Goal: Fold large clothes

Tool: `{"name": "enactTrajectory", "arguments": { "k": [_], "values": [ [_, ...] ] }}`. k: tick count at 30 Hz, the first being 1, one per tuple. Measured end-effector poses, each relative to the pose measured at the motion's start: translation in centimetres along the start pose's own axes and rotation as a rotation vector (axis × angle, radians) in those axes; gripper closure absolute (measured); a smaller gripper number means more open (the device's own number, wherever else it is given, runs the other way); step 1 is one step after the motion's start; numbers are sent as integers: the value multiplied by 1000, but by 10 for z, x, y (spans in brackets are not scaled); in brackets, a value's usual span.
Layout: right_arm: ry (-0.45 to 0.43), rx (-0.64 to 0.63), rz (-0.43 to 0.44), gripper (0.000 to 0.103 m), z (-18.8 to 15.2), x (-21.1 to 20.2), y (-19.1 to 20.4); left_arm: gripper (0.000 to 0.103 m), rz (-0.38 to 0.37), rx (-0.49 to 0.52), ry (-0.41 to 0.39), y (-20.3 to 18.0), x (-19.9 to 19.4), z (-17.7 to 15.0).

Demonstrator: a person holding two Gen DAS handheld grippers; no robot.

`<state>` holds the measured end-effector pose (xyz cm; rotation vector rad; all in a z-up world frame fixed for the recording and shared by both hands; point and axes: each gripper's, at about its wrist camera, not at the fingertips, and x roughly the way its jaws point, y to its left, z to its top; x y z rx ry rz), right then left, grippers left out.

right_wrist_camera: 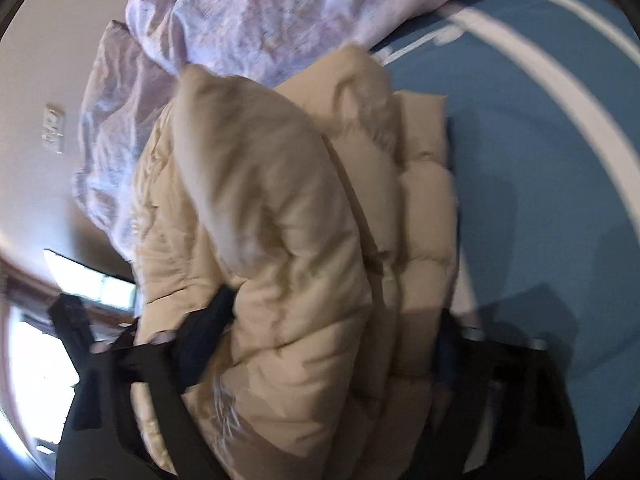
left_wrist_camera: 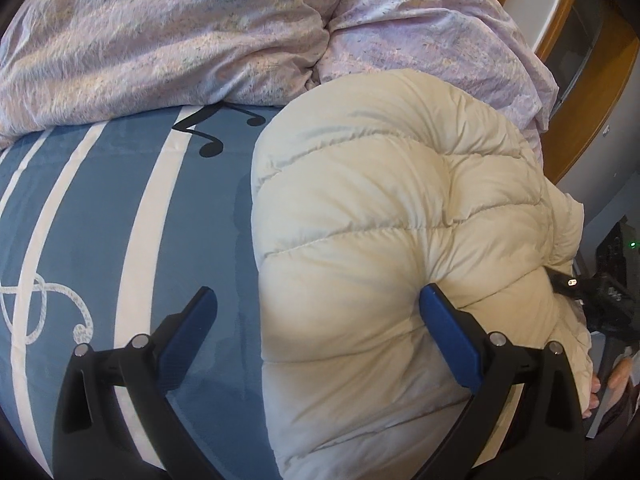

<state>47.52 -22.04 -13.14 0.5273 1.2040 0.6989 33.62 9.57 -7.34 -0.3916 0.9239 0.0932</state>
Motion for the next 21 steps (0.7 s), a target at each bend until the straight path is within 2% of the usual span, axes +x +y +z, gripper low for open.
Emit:
{"name": "enactTrajectory", "arguments": {
  "k": [1, 3, 4, 6, 16, 19, 21],
  "values": [
    [0, 5, 31, 52, 2, 2, -1, 2, -5, -8, -1, 2, 0, 0],
    [-7, 0, 75, 66, 5, 1, 1, 2, -20, -28, 2, 6, 0, 2],
    [-9, 0, 81, 71, 6, 1, 1, 2, -33, -39, 5, 9, 0, 2],
    [-11, -5, 93, 75, 7, 1, 3, 3, -53, -54, 8, 12, 0, 4],
    [-2, 11, 137, 78, 13, 0, -8, 8, -125, -91, 28, 22, 8, 15],
    [2, 21, 149, 78, 13, -1, -14, 22, -196, -129, 50, 26, 17, 17],
    [4, 27, 159, 78, 13, -2, -17, 40, -253, -158, 56, 29, 21, 18]
  ]
}}
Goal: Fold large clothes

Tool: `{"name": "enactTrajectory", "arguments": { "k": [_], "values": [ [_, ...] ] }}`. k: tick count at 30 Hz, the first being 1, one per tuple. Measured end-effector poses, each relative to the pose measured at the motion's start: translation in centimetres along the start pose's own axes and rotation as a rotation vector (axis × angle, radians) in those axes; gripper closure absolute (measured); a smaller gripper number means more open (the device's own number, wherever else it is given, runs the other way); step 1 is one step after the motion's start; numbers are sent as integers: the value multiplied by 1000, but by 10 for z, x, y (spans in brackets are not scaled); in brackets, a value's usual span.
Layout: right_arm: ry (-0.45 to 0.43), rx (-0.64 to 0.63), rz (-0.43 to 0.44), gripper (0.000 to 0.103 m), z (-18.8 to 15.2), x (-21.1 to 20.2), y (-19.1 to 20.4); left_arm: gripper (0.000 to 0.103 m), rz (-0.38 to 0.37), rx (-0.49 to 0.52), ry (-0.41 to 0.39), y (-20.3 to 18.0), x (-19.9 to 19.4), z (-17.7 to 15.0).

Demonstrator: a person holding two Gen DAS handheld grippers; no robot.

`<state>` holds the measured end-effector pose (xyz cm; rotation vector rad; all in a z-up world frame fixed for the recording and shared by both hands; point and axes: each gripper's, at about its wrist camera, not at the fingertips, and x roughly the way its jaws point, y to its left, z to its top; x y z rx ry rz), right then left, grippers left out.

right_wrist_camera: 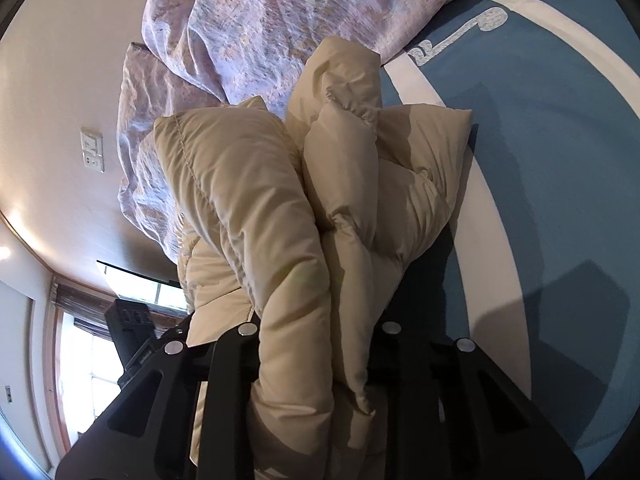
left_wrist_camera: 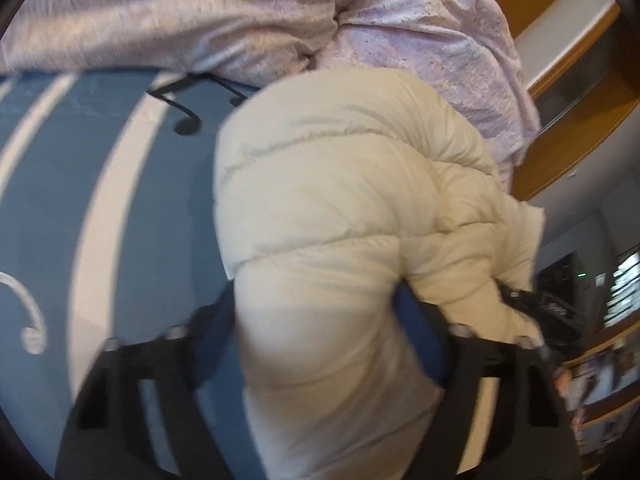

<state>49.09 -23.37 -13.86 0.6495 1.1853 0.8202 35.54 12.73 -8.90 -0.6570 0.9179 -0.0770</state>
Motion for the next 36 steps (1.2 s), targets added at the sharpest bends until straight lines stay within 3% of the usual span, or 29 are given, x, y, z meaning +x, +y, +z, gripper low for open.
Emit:
{"name": "enactTrajectory", "arguments": {
  "k": [6, 10, 14, 18, 24, 29, 32, 34, 36],
  "values": [
    [-7, -17, 32, 78, -1, -5, 5, 72, -73, -16, -32, 3, -8, 3],
    [-7, -43, 63, 80, 1, -4, 22, 78, -59, 11, -82, 1, -27, 9],
    [0, -97, 92, 80, 7, 11, 48, 78, -28, 37, -154, 5, -54, 18],
    [17, -148, 68, 80, 12, 39, 66, 78, 34, 68, -215, 16, -71, 26],
    [22, -200, 11, 80, 16, 91, 78, 75, 150, 73, -233, 47, -62, 42],
    [9, -183, -13, 77, 15, 102, 72, 69, 210, 83, -232, 66, -46, 46],
    [7, -167, -33, 73, 14, 103, 71, 66, 246, 99, -228, 65, -38, 48],
    [-2, -175, -73, 64, 13, 104, 77, 64, 267, 102, -225, 63, -38, 48],
    [-22, -209, -152, 55, 10, 99, 88, 53, 307, 110, -233, 57, -40, 47]
  ]
}}
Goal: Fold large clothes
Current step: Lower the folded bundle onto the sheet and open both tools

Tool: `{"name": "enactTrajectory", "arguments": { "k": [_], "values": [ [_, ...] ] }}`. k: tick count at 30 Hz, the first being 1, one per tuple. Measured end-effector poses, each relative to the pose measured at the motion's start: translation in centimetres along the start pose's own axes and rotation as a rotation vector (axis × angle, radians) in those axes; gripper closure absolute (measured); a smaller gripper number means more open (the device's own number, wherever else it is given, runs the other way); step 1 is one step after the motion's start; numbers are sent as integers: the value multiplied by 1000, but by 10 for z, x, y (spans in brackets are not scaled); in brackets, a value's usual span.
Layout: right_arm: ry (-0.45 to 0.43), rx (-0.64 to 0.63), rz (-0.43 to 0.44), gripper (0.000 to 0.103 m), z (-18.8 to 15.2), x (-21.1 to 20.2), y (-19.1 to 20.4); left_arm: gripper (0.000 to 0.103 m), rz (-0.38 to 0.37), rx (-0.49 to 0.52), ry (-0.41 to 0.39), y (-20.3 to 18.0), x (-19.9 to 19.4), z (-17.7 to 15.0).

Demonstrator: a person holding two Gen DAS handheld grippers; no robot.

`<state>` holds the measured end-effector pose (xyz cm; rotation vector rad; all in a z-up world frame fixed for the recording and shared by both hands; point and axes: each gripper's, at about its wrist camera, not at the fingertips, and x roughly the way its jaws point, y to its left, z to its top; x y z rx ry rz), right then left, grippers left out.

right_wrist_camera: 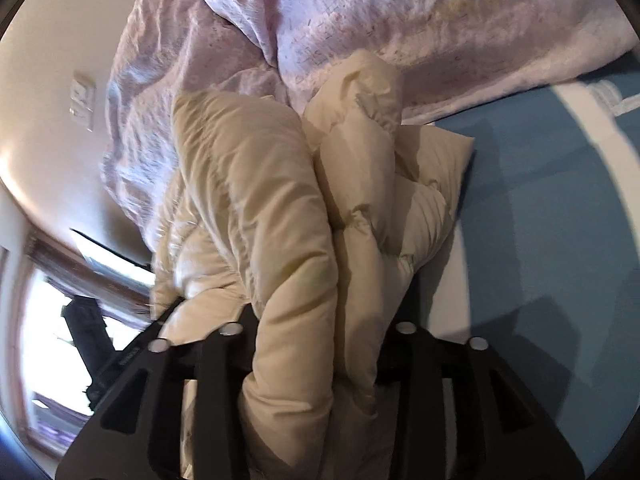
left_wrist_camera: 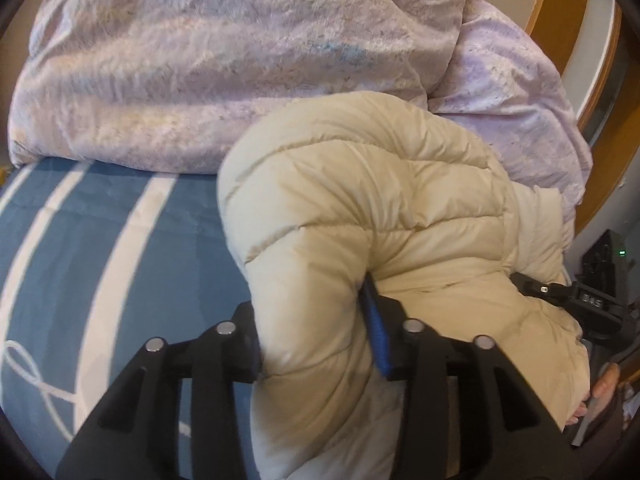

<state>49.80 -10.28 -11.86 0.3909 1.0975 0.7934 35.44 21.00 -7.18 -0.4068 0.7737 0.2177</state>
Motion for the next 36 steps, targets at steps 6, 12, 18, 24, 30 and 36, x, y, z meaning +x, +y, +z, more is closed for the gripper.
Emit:
{"name": "enactTrajectory", "arguments": {
  "k": [6, 12, 18, 24, 30, 36],
  "values": [
    [-113, -153, -231, 42, -5, -43, 38, 27, 155, 99, -104, -13, -34, -5],
    [-248, -285, -340, 42, -7, -70, 86, 19, 199, 177, -164, -36, -58, -7],
    [-258, -433, -304, 46, -19, -50, 132, 16, 248, 246, -174, -61, -52, -11],
    [-134, -482, -392, 59, -29, 2, 119, 15, 281, 261, -114, -62, -25, -19],
    [-91, -451, -383, 60, -35, 19, 91, 10, 229, 223, -64, -47, -4, -27],
    [-78, -422, -375, 60, -36, 23, 82, 7, 234, 214, -60, -46, 8, -33]
  ]
}}
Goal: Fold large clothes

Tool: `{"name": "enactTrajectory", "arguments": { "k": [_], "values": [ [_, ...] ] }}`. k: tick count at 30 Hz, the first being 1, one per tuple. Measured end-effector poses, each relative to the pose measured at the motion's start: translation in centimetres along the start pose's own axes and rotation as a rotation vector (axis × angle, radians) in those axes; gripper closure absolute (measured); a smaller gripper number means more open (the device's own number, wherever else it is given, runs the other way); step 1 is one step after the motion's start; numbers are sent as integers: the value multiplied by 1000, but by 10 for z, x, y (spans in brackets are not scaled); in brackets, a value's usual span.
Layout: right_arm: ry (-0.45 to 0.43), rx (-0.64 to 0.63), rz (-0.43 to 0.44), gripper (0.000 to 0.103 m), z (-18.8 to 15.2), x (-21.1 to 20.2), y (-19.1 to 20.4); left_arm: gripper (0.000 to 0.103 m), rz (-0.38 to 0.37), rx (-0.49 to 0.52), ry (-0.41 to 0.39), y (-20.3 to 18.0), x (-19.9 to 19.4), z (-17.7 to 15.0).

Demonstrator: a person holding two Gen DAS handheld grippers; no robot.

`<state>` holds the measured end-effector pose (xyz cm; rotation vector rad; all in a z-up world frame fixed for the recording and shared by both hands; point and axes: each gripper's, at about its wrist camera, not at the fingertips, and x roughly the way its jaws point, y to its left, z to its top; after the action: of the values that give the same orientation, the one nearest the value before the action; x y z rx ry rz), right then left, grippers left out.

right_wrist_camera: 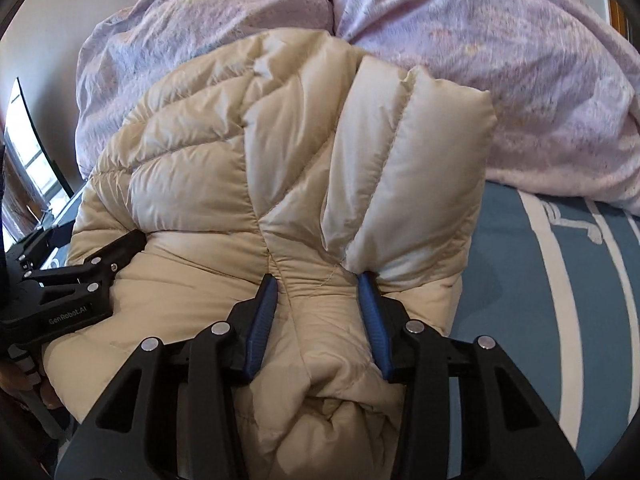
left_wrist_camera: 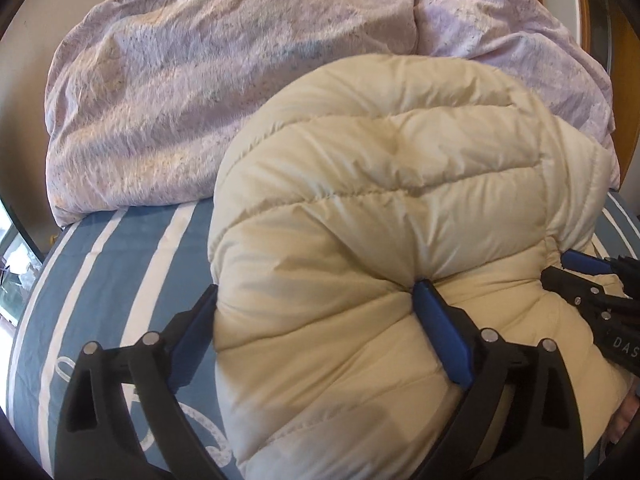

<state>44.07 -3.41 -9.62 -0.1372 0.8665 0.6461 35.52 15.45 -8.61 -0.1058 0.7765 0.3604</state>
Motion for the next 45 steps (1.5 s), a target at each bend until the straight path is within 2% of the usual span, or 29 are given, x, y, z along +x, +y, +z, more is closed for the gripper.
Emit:
{"name": "enactTrajectory", "arguments": {
  "k": [4, 5, 6, 7, 8, 12, 22, 27, 32, 36, 41, 45],
  "values": [
    [-15, -1, -26, 55, -2, -16, 5, 7, 0, -23, 2, 3, -8, 0],
    [-30, -11, -50, 47, -4, -24, 8, 7, 6, -22, -10, 4, -16, -2],
    [-43, -17, -69, 33, -7, -30, 9, 6, 14, -20, -21, 4, -23, -5],
    [-58, -21, -86, 24, -10, -39, 11, 6, 19, -20, -29, 5, -28, -7],
    [-68, -22, -91, 9, -12, -44, 12, 4, 23, -22, -37, 6, -37, -10],
    [-80, -13, -102, 1, -26, -71, 15, 2, 23, -28, -52, 9, -67, -23],
    [-95, 59, -141, 1, -69, -129, 24, 2, -6, -82, -11, 13, -125, -68],
    [-112, 39, -116, 1, -91, -159, 42, 2, -13, -133, 9, 18, -149, -98],
    [-111, 1, -127, 1, -106, -177, 58, 2, -48, -183, 30, 26, -170, -120],
    [-87, -8, -115, 1, -115, -185, 63, 2, -73, -181, 49, 26, -182, -128],
    [-64, 18, -109, 1, -123, -191, 58, 2, -142, -183, 60, 23, -194, -132],
    [-53, 41, -101, 1, -127, -197, 53, 2, -161, -178, 61, 20, -202, -134]
  ]
}}
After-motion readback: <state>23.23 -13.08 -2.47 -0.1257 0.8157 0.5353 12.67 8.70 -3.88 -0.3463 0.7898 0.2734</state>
